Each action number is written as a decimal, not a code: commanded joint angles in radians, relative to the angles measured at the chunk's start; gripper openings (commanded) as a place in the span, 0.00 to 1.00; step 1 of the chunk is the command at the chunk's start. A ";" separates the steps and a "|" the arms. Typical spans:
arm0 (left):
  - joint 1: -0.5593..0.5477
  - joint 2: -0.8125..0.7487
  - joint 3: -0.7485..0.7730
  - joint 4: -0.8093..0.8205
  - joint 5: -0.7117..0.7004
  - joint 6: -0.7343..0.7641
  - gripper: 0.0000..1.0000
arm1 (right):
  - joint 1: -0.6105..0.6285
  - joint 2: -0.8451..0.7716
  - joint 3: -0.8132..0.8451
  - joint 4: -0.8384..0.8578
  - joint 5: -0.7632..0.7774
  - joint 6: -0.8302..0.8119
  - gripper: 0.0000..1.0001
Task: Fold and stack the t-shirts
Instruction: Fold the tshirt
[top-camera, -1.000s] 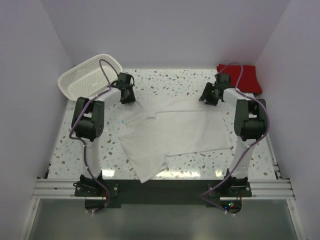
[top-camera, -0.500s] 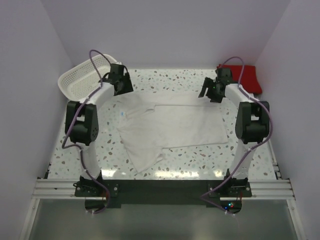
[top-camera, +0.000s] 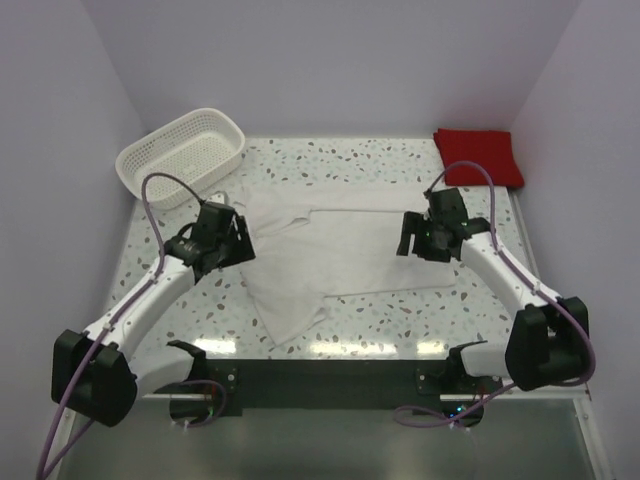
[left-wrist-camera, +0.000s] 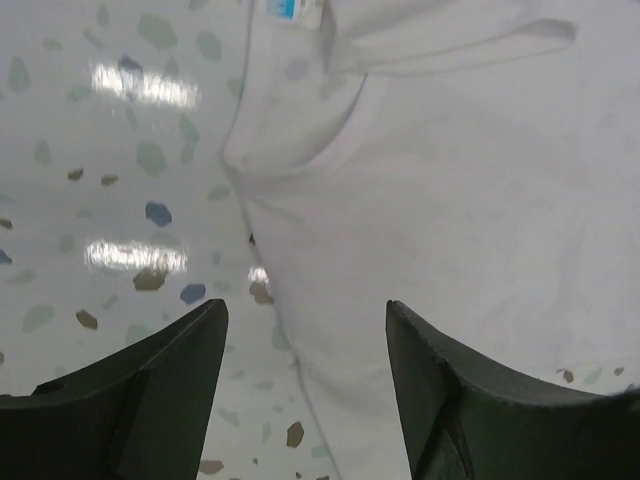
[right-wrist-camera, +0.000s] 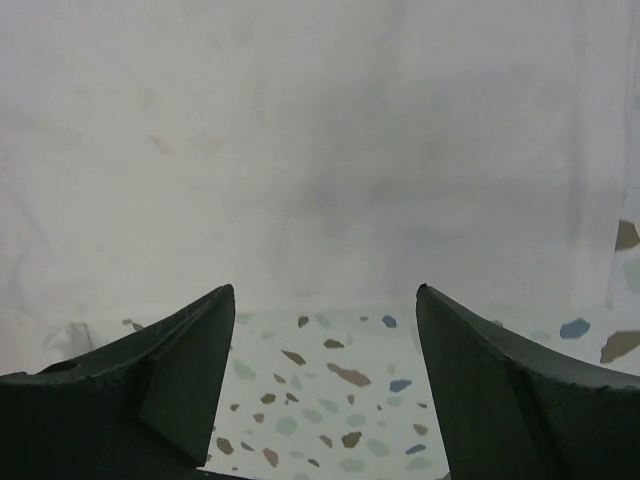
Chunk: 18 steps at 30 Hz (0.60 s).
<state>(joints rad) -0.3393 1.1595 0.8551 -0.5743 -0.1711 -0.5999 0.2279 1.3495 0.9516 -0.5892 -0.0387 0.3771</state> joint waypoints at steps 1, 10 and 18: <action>-0.033 -0.072 -0.122 -0.068 -0.007 -0.112 0.68 | -0.004 -0.124 -0.076 -0.043 0.022 -0.004 0.77; -0.044 -0.005 -0.234 0.048 0.024 -0.155 0.52 | -0.004 -0.190 -0.165 -0.023 0.014 -0.014 0.77; -0.072 0.080 -0.237 0.071 0.059 -0.163 0.50 | -0.004 -0.190 -0.183 -0.015 0.014 -0.027 0.77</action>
<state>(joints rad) -0.3973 1.2213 0.6235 -0.5449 -0.1291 -0.7395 0.2260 1.1648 0.7765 -0.6273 -0.0353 0.3714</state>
